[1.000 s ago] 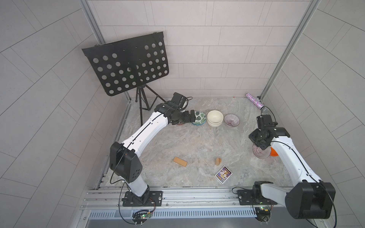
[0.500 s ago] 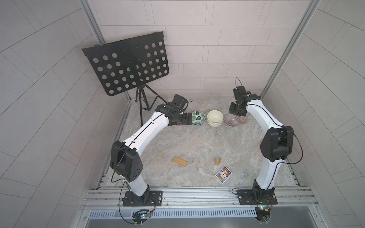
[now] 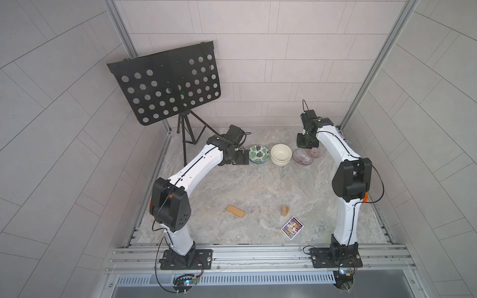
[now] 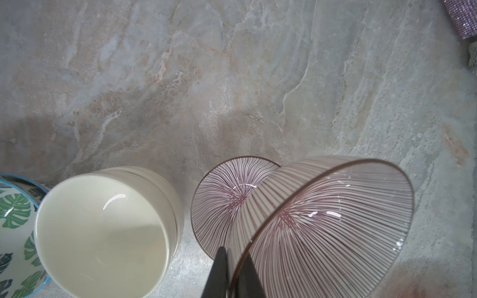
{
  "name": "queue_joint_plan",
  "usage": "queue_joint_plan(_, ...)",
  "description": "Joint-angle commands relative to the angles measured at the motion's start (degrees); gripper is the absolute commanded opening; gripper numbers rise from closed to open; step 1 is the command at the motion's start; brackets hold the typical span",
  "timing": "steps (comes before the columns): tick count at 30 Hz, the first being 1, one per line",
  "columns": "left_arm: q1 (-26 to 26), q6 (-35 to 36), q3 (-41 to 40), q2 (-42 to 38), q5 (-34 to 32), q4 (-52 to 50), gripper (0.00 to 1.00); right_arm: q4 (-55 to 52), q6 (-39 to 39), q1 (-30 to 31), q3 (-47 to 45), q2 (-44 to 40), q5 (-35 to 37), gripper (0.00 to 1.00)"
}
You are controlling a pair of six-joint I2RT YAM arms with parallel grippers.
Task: Stack the bowls
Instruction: Place the bowl in the bowl.
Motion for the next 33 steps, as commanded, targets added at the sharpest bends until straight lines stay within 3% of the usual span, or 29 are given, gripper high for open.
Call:
queue_joint_plan(1,0.2,0.5,2.1,0.1,-0.4,-1.2,1.00,-1.3,-1.9,1.4,0.9,1.5,1.5,0.00)
queue_joint_plan(21,1.3,0.8,1.8,-1.4,-0.5,-1.6,1.00,-0.6,-1.8,3.3,-0.8,4.5,1.6,0.00)
queue_joint_plan(30,1.7,1.0,1.6,-1.9,-0.6,-1.5,1.00,0.9,-1.3,3.2,-2.0,5.7,0.9,0.05)
queue_joint_plan(33,1.8,1.0,1.7,-2.1,-0.6,-1.6,1.00,1.1,-1.1,3.1,-2.1,6.0,0.8,0.12)
